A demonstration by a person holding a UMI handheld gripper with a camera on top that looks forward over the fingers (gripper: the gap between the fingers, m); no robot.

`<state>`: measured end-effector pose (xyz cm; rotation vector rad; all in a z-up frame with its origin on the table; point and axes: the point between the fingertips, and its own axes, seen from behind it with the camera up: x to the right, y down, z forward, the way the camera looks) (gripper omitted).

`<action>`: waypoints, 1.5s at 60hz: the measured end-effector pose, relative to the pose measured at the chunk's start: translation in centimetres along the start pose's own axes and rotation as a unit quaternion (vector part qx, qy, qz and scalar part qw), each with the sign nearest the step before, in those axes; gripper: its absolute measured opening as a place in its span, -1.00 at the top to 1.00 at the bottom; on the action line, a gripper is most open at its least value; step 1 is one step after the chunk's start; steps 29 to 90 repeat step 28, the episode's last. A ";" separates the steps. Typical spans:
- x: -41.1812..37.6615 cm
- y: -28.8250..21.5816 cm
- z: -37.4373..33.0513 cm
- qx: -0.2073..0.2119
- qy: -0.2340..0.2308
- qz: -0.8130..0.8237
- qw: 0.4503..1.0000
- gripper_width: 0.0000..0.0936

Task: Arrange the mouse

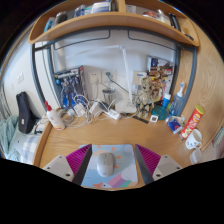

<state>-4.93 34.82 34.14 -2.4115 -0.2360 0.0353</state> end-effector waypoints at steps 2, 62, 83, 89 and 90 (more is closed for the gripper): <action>0.5 -0.3 -0.8 0.005 -0.003 0.004 1.000 -0.84; 2.4 -6.5 0.7 -0.003 0.002 -0.026 1.000 -0.83; 2.4 -6.5 0.7 -0.003 0.002 -0.026 1.000 -0.83; 2.4 -6.5 0.7 -0.003 0.002 -0.026 1.000 -0.83; 2.4 -6.5 0.7 -0.003 0.002 -0.026 1.000 -0.83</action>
